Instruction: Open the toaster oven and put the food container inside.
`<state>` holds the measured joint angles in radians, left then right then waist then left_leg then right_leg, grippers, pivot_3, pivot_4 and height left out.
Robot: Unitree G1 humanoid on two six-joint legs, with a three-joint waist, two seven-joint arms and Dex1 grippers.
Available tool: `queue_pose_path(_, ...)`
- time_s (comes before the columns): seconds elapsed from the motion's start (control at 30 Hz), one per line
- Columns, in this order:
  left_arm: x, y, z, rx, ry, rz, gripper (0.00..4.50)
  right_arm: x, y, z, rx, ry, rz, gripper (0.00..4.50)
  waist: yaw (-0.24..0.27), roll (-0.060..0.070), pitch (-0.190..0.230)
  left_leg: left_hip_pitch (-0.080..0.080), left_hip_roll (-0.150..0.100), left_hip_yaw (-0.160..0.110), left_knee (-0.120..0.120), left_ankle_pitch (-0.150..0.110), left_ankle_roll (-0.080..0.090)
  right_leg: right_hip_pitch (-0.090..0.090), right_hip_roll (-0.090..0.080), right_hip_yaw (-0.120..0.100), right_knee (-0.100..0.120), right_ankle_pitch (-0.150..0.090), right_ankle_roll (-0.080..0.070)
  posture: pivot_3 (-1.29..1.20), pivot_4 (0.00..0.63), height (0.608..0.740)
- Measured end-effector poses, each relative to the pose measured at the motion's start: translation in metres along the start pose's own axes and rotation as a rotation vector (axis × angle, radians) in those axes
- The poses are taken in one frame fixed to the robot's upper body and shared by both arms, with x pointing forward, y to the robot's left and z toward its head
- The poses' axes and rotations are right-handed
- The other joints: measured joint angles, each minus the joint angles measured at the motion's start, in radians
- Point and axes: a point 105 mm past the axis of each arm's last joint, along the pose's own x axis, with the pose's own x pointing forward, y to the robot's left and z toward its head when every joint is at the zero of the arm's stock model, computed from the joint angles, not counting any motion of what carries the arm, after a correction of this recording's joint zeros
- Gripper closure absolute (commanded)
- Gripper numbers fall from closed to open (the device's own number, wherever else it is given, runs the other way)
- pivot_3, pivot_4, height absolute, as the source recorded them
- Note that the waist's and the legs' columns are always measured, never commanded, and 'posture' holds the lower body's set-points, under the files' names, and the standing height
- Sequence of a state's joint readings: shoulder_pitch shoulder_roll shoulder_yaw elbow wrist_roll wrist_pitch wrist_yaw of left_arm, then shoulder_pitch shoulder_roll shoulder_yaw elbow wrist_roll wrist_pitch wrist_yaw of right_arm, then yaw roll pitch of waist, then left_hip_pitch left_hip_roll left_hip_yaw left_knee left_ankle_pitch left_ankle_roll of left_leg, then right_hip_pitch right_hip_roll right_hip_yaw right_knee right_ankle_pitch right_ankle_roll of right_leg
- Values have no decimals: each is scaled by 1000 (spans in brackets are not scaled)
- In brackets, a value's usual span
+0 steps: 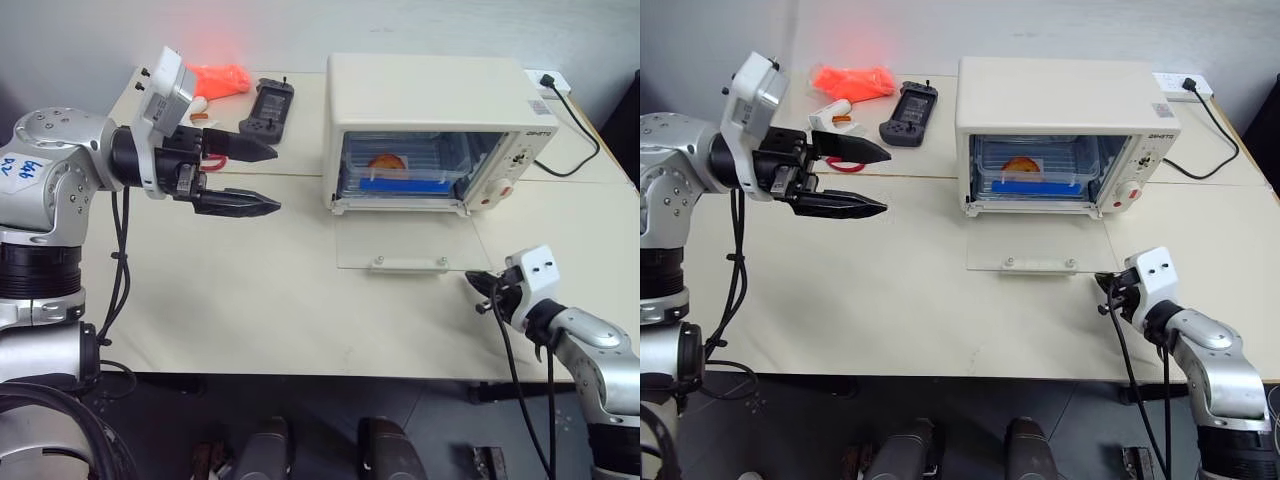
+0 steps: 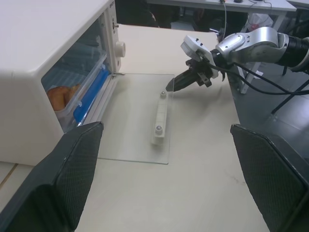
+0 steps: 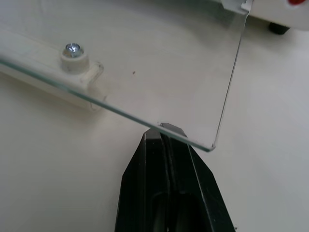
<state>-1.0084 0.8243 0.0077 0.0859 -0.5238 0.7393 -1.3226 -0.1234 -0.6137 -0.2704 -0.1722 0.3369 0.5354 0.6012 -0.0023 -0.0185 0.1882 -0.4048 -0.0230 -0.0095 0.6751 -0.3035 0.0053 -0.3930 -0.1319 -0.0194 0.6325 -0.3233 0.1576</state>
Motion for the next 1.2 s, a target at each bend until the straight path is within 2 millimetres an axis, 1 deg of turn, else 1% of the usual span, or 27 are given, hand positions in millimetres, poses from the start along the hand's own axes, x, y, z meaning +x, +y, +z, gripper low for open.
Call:
queue_pose_path(0.1,1,0,-1,13,4,-2,24,5,-1,19,-18,-55,7,4500,-3,0,0,0,0,0,0,0,0,0,0,0,1,0,0,0,150,740)
queue_pose_path(0.17,1,0,-3,14,8,-2,24,8,-3,36,-36,-100,14,4500,-3,0,0,0,0,1,0,0,0,-1,0,1,1,0,0,0,150,740)
queue_pose_path(0.27,1,1,-7,9,11,4,24,9,-10,69,-73,-175,7,4500,-2,0,0,0,0,1,0,0,0,-1,0,1,1,0,0,0,150,740)
queue_pose_path(0.3,1,2,-8,9,11,6,24,8,-13,82,-81,-214,3,4500,-2,0,0,0,0,0,0,0,0,-1,0,0,1,0,0,0,150,740)
queue_pose_path(0.33,1,2,-8,10,10,7,24,7,-15,91,-79,-242,0,4500,-1,0,0,0,0,0,0,0,0,-1,0,0,1,0,0,0,150,740)
queue_pose_path(0.43,2,4,-9,6,3,15,24,6,-17,108,-46,-291,6,4500,2,0,0,0,0,0,0,0,0,-1,-1,0,1,0,0,0,150,740)
queue_pose_path(0.53,3,6,-10,3,-4,19,24,3,-18,111,-10,-298,12,4500,2,0,0,-1,0,-1,0,0,0,-1,-1,-1,1,0,0,0,150,740)
queue_pose_path(0.63,4,7,-11,0,-9,23,24,-4,-22,103,-43,-243,11,4500,2,0,0,-1,0,-1,0,0,0,-1,-1,-1,1,0,0,0,150,740)
queue_pose_path(0.73,3,7,-13,-7,-8,26,24,-19,-22,90,-77,-155,73,4500,2,0,0,-1,-1,0,0,0,1,-1,-1,0,1,0,0,0,150,740)
queue_pose_path(0.8,1,8,-17,-15,-2,31,24,-39,-25,84,-93,-95,131,4500,2,0,0,-1,-1,0,0,0,1,0,-1,-1,1,0,0,0,150,740)
queue_pose_path(0.83,0,9,-18,-18,-1,34,3,-46,-26,84,-104,-77,148,4323,2,0,0,-1,-1,1,0,0,1,0,-1,0,1,0,0,0,150,740)
queue_pose_path(0.9,-4,12,-21,-24,7,52,0,-65,-31,90,-125,-36,188,3905,2,0,0,-1,-1,1,1,-1,1,0,-1,0,1,0,0,0,150,740)
queue_pose_path(0.97,-5,13,-21,-18,11,58,0,-78,-39,101,-133,-30,199,3256,-1,0,0,0,0,2,2,-1,1,0,0,0,1,0,0,0,150,740)
queue_pose_path(1.0,-6,13,-21,-10,16,61,0,-89,-44,110,-131,-27,214,2913,-2,0,0,0,0,2,2,-1,1,0,0,1,1,0,0,0,150,740)
queue_pose_path(1.03,-7,14,-21,-5,21,64,0,-94,-47,115,-132,-28,219,2633,-2,0,0,0,1,2,2,-1,1,0,0,1,1,0,0,0,150,740)
queue_pose_path(1.07,-9,15,-23,-9,25,69,0,-100,-49,120,-131,-28,233,2253,-2,0,0,0,1,2,2,-1,1,0,0,1,1,0,0,0,150,740)
queue_pose_path(1.13,-12,16,-25,-17,26,75,0,-106,-51,122,-115,-13,262,1623,0,0,0,0,1,2,3,-1,2,0,0,1,1,0,0,0,150,740)
queue_pose_path(1.2,-12,16,-25,-16,27,70,0,-110,-51,119,-109,14,293,1623,0,0,0,0,1,2,3,-1,2,0,-1,1,1,0,0,0,150,740)
